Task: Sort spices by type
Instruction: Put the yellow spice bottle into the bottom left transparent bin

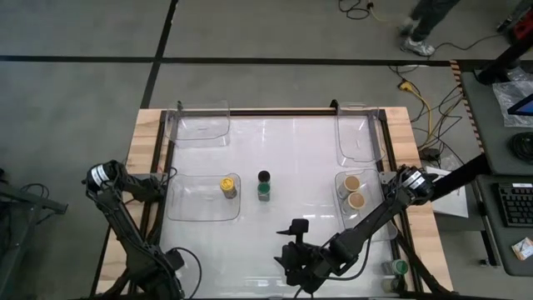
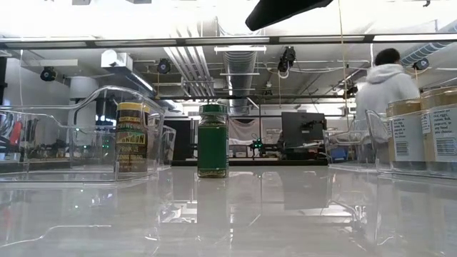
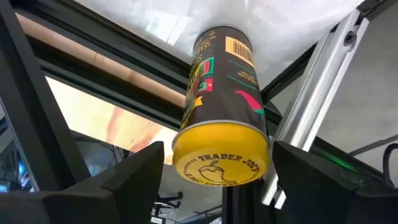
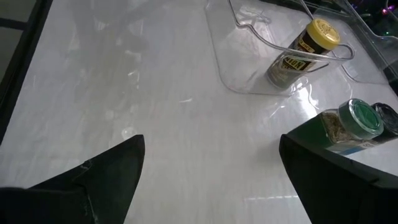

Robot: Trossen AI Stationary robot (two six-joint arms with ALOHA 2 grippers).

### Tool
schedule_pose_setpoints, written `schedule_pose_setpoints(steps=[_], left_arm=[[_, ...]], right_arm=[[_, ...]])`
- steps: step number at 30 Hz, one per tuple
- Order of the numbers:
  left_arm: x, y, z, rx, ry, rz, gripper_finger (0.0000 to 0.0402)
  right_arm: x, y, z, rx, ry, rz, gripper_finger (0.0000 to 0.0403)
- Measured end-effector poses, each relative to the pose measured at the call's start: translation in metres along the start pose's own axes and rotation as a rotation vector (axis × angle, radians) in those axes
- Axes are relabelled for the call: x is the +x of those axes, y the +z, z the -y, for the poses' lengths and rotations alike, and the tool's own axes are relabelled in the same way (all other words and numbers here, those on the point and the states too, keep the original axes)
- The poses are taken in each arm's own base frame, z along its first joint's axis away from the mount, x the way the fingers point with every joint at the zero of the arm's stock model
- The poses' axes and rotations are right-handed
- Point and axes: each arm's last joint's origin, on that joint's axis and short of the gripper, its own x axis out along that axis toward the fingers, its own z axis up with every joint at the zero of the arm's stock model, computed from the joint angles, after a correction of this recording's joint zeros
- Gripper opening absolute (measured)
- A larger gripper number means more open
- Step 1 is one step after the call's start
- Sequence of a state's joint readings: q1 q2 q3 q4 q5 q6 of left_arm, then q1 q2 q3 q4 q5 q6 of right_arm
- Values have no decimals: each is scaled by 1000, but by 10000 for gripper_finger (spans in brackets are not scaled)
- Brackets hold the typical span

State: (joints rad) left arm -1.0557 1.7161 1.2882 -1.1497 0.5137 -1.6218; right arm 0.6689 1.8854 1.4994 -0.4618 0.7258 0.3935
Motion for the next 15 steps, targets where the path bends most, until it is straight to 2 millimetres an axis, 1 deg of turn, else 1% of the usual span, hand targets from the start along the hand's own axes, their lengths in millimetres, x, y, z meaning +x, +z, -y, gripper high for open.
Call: schedule_pose_setpoints(steps=[9,15], left_arm=[[4,0,0,4,-3,-26,280],[14,5,0,18,-25,-30,254]], right_arm=[[0,0,0,0,0,0,364],[0,0,0,0,0,0,364]])
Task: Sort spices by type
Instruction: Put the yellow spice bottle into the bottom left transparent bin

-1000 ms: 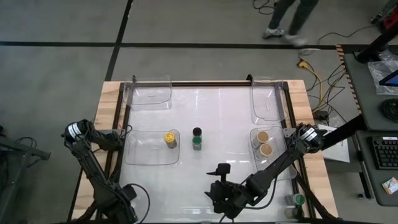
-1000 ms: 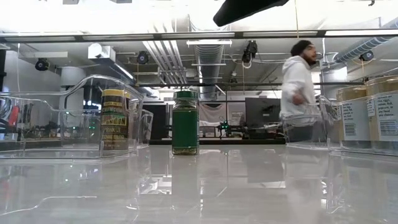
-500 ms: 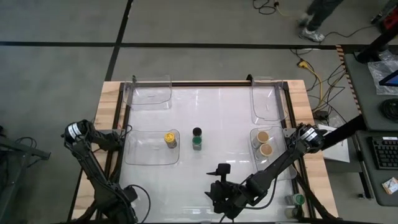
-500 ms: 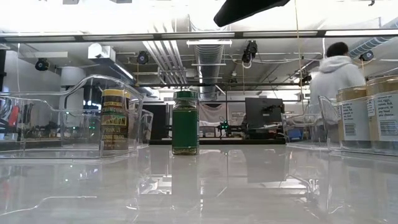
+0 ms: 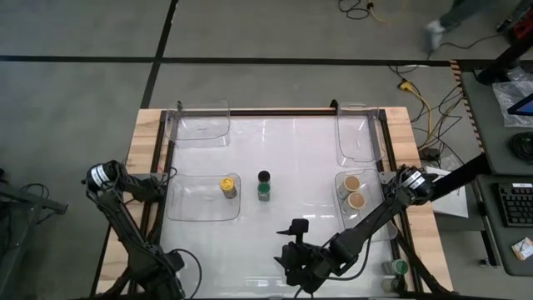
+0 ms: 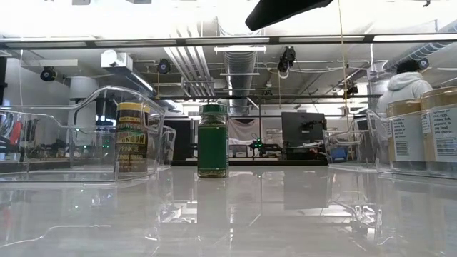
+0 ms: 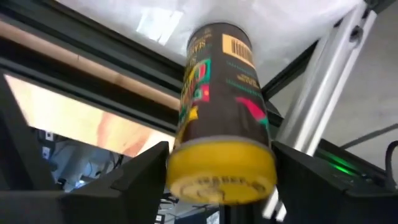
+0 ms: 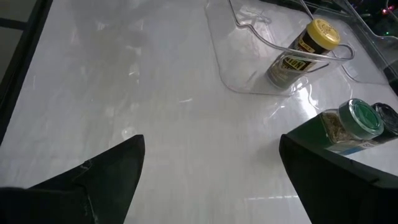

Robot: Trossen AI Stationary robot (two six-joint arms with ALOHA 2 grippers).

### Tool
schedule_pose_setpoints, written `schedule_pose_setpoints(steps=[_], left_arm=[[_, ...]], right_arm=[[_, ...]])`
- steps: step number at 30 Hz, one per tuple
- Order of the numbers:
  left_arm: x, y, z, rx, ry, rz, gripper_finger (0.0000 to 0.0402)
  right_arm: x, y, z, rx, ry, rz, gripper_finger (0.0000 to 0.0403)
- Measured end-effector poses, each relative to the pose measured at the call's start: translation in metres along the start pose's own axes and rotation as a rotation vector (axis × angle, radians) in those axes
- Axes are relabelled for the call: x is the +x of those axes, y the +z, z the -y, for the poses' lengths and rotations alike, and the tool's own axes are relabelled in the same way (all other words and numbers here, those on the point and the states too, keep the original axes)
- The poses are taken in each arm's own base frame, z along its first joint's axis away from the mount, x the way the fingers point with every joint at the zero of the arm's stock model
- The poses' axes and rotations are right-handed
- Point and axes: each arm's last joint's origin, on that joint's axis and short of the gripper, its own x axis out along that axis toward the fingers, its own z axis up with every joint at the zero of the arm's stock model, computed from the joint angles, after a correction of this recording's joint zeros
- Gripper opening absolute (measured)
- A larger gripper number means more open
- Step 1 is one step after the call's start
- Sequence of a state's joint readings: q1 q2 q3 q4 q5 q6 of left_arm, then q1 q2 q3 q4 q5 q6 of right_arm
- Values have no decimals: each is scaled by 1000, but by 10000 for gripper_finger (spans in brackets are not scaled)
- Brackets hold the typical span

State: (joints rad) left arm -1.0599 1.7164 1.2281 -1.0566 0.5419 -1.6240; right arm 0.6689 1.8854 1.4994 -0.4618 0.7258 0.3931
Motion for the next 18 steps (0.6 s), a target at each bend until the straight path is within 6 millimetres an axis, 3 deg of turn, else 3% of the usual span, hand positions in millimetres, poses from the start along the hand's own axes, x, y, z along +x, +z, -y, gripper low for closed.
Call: schedule_pose_setpoints(steps=[5,18], left_arm=[[2,1,-2,1,14,5,234],[-4,-2,1,49,5,11,230]], right_arm=[[0,0,0,1,0,1,364],[0,0,0,2,1,2,364]])
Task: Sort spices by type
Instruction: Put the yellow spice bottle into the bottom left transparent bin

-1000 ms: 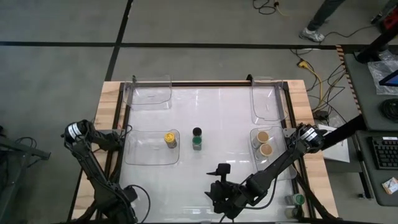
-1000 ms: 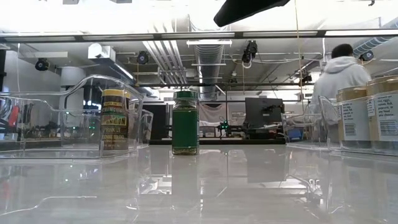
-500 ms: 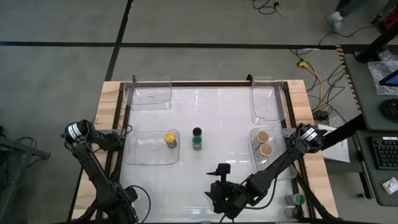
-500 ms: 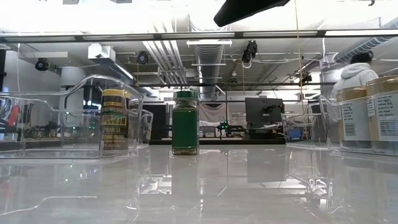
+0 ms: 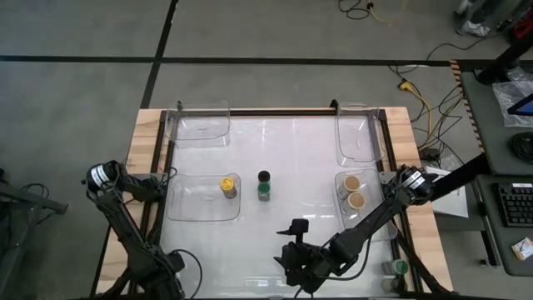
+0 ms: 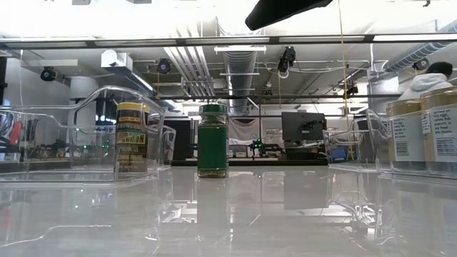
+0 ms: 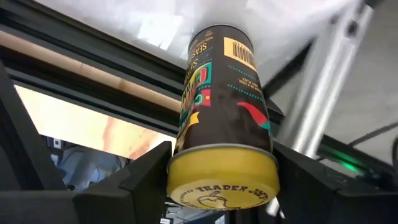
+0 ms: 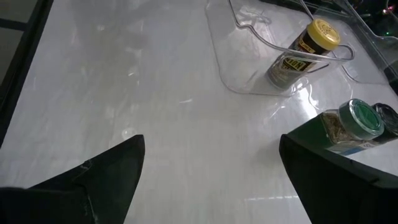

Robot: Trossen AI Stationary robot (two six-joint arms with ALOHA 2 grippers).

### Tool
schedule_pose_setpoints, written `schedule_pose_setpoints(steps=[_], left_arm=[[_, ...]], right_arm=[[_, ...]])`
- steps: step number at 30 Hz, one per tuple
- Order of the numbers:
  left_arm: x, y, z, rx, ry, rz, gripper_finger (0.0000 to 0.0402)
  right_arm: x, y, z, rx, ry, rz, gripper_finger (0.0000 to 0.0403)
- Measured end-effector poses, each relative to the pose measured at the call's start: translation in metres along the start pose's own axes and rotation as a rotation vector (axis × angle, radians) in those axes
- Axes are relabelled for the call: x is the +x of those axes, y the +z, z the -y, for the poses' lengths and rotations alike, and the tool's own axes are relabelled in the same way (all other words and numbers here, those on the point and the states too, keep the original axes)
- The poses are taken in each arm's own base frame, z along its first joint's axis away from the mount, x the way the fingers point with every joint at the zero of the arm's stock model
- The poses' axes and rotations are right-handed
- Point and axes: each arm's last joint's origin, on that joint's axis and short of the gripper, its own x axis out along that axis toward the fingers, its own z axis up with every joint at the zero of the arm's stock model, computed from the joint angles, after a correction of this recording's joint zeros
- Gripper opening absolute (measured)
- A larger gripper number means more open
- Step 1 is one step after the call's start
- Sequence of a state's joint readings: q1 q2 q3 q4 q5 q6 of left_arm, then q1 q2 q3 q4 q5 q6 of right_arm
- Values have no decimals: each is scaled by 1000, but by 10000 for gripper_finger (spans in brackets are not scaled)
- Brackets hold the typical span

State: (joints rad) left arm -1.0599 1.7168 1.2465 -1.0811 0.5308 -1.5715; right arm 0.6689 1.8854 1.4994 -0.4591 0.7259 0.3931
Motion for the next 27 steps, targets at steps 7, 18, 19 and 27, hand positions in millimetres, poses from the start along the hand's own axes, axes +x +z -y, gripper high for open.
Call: schedule_pose_setpoints(steps=[7,18,19,27], left_arm=[[-27,-9,2,68,25,45,230],[-109,-7,11,438,104,738,230],[-113,-7,10,493,149,787,230],[-114,2,0,860,580,928,230]], right_arm=[[2,1,2,5,-5,-1,364],[2,1,3,2,-7,-2,364],[2,1,3,0,-7,-3,364],[4,-3,3,-6,-11,-13,364]])
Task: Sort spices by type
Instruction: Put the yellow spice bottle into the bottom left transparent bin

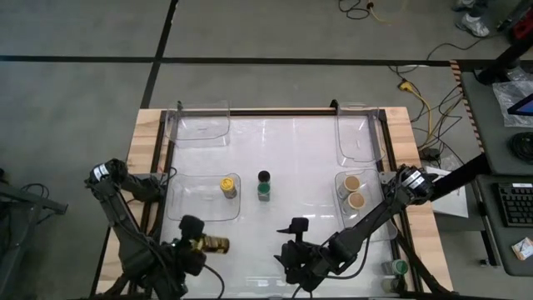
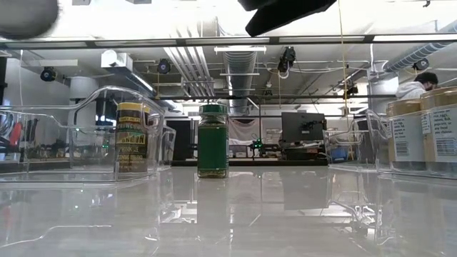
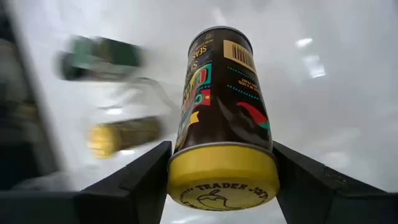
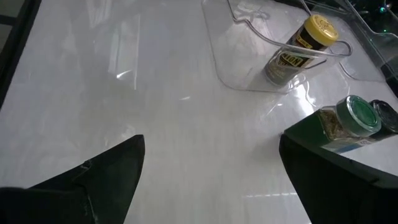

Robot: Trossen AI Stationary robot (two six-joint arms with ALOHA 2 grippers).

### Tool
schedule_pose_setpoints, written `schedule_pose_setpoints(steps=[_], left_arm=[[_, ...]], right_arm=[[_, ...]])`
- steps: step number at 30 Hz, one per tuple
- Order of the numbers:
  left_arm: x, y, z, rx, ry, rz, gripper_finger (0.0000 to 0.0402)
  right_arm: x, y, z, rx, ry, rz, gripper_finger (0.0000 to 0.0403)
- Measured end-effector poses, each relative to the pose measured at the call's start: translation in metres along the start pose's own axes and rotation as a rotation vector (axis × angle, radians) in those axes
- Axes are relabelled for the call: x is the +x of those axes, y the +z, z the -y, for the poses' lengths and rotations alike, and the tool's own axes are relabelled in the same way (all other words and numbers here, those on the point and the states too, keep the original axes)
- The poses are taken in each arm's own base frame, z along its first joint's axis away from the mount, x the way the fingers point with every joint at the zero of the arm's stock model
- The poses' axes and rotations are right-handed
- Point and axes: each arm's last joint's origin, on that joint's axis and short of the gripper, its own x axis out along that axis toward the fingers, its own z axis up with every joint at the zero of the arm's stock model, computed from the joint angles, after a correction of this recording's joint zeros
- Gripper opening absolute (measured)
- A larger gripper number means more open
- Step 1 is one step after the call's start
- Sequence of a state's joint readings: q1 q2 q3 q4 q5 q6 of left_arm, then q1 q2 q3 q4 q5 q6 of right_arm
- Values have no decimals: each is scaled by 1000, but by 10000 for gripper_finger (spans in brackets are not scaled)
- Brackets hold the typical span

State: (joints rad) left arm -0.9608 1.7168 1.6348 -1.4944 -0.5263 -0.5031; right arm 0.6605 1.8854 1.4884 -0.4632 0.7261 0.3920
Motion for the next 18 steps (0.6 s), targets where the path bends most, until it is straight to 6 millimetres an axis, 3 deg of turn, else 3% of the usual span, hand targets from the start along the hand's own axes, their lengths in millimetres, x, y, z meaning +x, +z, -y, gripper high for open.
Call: schedule_pose_setpoints(steps=[6,14,18], left_arm=[[25,2,9,252,65,-43,230],[58,35,40,728,179,-163,230],[70,50,51,839,192,-217,230]], right_arm=[[1,-2,0,-3,-2,-4,364],[1,-2,0,-13,-4,-9,364],[0,-5,1,-36,-9,-25,364]])
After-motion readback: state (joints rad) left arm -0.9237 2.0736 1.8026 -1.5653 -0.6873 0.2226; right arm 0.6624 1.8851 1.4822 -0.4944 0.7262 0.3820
